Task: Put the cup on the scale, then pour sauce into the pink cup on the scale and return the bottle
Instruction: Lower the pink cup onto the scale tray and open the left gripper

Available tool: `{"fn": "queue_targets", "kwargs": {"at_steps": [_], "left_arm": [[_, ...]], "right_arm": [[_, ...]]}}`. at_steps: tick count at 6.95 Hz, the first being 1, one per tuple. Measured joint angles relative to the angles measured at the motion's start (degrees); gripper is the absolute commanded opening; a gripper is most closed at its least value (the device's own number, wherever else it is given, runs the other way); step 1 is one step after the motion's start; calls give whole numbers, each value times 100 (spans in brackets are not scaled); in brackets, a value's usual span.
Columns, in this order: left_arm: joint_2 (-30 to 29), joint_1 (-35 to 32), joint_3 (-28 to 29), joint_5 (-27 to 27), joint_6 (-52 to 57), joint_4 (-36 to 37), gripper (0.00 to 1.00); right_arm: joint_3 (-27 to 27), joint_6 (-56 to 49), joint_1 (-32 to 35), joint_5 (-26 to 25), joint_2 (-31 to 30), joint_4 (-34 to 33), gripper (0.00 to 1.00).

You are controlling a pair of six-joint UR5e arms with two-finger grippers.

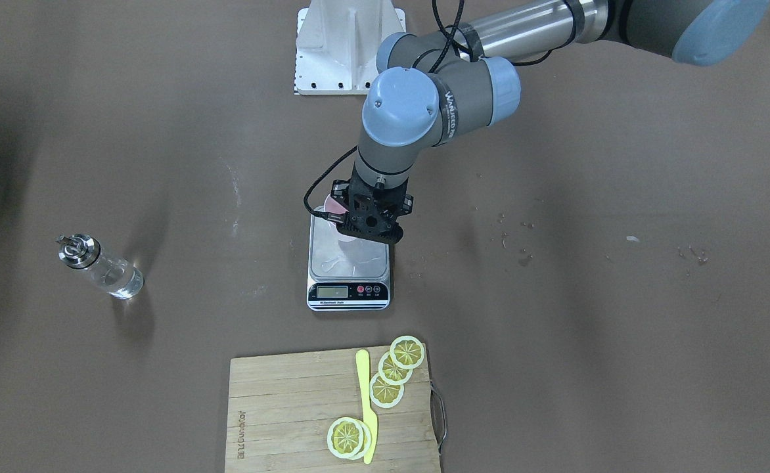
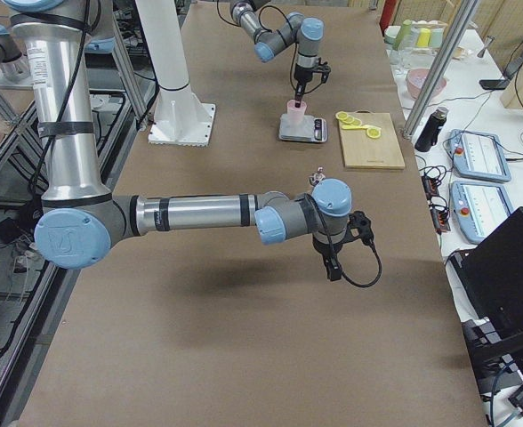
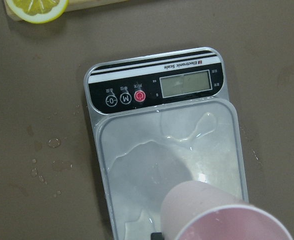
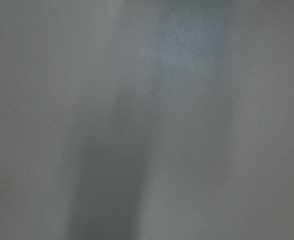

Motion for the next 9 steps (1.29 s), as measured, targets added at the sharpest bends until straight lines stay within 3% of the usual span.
{"fn": "queue_targets", "kwargs": {"at_steps": [6,7,8,9], "left_arm": [[-58,-6,227,107,39,-125,0],[-57,-7,271,107,23,-213,16],[-53,-11,319,107,0,-300,55],[-51,-13,341,107,-23,-344,70]], "right_arm": [[7,-5,0,3,1,2,100],[7,-7,0,3,5,2,100],[7,-7,0,3,10,1,100],[8,-6,0,3,14,-1,100]]}}
